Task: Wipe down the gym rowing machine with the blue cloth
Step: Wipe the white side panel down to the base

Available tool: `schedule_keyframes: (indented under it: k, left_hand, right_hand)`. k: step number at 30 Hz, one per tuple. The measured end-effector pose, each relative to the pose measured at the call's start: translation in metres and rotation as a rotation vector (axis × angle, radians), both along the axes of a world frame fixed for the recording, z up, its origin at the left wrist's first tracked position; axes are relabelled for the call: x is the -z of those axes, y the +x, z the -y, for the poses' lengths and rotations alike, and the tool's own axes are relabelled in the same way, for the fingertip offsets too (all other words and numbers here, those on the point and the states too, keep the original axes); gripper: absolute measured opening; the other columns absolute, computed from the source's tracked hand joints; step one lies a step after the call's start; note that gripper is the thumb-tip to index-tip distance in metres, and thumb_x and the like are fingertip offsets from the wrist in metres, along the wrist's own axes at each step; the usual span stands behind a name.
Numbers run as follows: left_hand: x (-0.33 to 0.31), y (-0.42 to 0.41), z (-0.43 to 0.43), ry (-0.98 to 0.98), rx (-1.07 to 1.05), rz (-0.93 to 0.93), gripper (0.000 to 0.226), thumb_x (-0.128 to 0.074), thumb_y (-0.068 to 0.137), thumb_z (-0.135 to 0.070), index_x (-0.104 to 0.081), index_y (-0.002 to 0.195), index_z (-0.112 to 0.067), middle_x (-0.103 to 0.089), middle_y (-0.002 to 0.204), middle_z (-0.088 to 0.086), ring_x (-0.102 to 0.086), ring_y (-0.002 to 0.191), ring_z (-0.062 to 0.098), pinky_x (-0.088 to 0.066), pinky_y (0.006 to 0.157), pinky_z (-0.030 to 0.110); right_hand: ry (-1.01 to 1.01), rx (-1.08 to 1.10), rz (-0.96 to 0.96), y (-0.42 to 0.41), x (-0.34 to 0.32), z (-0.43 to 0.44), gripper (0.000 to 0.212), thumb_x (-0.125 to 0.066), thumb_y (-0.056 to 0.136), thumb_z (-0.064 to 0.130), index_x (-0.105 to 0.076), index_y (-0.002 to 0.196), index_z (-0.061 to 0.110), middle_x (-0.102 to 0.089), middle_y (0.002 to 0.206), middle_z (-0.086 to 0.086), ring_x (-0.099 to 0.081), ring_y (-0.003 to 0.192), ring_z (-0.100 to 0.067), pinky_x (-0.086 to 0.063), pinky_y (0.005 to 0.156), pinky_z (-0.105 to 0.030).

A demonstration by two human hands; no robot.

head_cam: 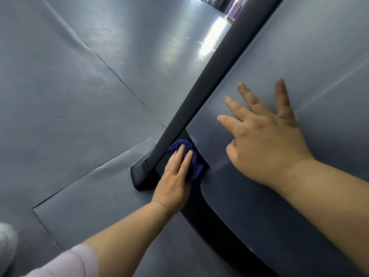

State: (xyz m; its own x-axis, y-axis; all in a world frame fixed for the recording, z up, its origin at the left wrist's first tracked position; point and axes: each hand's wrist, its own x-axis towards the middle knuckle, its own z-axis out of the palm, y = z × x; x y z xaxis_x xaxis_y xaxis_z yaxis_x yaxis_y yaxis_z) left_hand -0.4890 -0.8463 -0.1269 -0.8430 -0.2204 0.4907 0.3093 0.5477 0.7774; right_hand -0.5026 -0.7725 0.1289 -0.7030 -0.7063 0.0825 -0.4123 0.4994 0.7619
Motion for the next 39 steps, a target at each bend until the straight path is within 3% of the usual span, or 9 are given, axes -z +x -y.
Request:
schedule_keyframes:
  k: [2, 5, 10, 13, 17, 24, 27, 33, 39]
  left_hand:
    - [0.01, 0.0, 0.012, -0.028, -0.008, 0.045, 0.083, -0.061, 0.073, 0.011, -0.036, 0.15, -0.011, -0.023, 0.158, 0.009, -0.041, 0.136, 0.039, -0.043, 0.104, 0.054]
    - [-0.013, -0.009, 0.035, -0.034, -0.014, -0.09, 0.066, -0.053, 0.072, -0.001, -0.047, 0.135, -0.02, -0.037, 0.143, 0.009, -0.055, 0.118, 0.04, -0.052, 0.091, 0.044]
    - [-0.051, -0.031, 0.045, -0.072, -0.012, -0.325, 0.042, -0.066, 0.075, -0.01, -0.057, 0.116, -0.018, -0.048, 0.123, 0.006, -0.057, 0.101, 0.028, -0.047, 0.082, 0.025]
    - [-0.013, -0.026, 0.046, -0.125, 0.048, -0.244, 0.048, -0.076, 0.069, 0.002, -0.057, 0.109, -0.018, -0.05, 0.121, 0.007, -0.059, 0.097, 0.033, -0.053, 0.082, 0.034]
    - [0.047, -0.01, 0.056, -0.283, 0.146, -0.028, 0.061, -0.083, 0.056, 0.009, -0.054, 0.098, -0.023, -0.044, 0.116, 0.004, -0.062, 0.078, 0.034, -0.059, 0.058, 0.04]
    - [-0.03, -0.029, 0.046, -0.05, 0.043, -0.261, 0.057, -0.078, 0.063, -0.001, -0.054, 0.111, -0.022, -0.042, 0.125, 0.005, -0.056, 0.107, 0.035, -0.05, 0.088, 0.035]
    - [-0.023, -0.035, 0.05, -0.11, 0.034, -0.248, 0.052, -0.082, 0.063, -0.002, -0.053, 0.103, -0.019, -0.041, 0.123, 0.007, -0.058, 0.102, 0.039, -0.052, 0.085, 0.039]
    - [0.058, -0.031, 0.073, -0.237, 0.132, 0.206, 0.054, -0.091, 0.052, -0.006, -0.06, 0.095, -0.014, -0.049, 0.118, 0.012, -0.06, 0.08, 0.039, -0.056, 0.068, 0.035]
    - [0.03, -0.03, 0.061, -0.107, 0.064, 0.016, 0.062, -0.088, 0.051, 0.005, -0.059, 0.103, -0.013, -0.047, 0.126, 0.011, -0.061, 0.098, 0.039, -0.053, 0.08, 0.036]
  right_hand:
    - [0.006, -0.002, 0.009, -0.003, 0.002, -0.002, 0.062, -0.023, 0.074, 0.036, -0.07, 0.11, 0.017, -0.052, 0.144, -0.013, -0.032, 0.145, -0.032, 0.016, 0.113, -0.056]
    - [-0.015, -0.011, 0.014, -0.002, 0.003, -0.006, 0.06, -0.026, 0.074, 0.034, -0.071, 0.109, 0.017, -0.051, 0.145, -0.012, -0.033, 0.144, -0.032, 0.015, 0.114, -0.055]
    - [-0.034, -0.025, 0.029, -0.001, 0.001, -0.006, 0.059, -0.023, 0.075, 0.034, -0.071, 0.104, 0.017, -0.052, 0.145, -0.014, -0.032, 0.145, -0.032, 0.012, 0.114, -0.055]
    - [-0.038, -0.011, 0.053, 0.0, 0.002, -0.004, 0.056, -0.028, 0.075, 0.035, -0.072, 0.103, 0.016, -0.052, 0.144, -0.014, -0.033, 0.145, -0.032, 0.011, 0.113, -0.056]
    - [-0.012, 0.007, 0.078, 0.001, 0.01, -0.002, 0.045, -0.046, 0.073, 0.034, -0.072, 0.106, 0.016, -0.051, 0.145, -0.014, -0.033, 0.145, -0.032, 0.014, 0.112, -0.058]
    - [-0.027, 0.007, 0.087, -0.004, 0.017, 0.004, 0.047, -0.039, 0.075, 0.036, -0.071, 0.103, 0.017, -0.05, 0.145, -0.015, -0.03, 0.146, -0.032, 0.015, 0.111, -0.059]
    - [-0.047, -0.009, 0.104, -0.005, 0.019, 0.006, 0.043, -0.042, 0.075, 0.035, -0.071, 0.1, 0.016, -0.052, 0.144, -0.016, -0.031, 0.145, -0.033, 0.012, 0.112, -0.06]
    - [-0.129, -0.058, 0.122, -0.011, 0.036, 0.008, 0.041, -0.036, 0.076, 0.033, -0.069, 0.087, 0.013, -0.055, 0.14, -0.017, -0.037, 0.142, -0.034, 0.011, 0.113, -0.059]
    - [-0.17, -0.103, 0.11, -0.014, 0.041, 0.004, 0.049, -0.026, 0.078, 0.035, -0.068, 0.083, 0.012, -0.057, 0.138, -0.017, -0.038, 0.141, -0.034, 0.003, 0.115, -0.061]
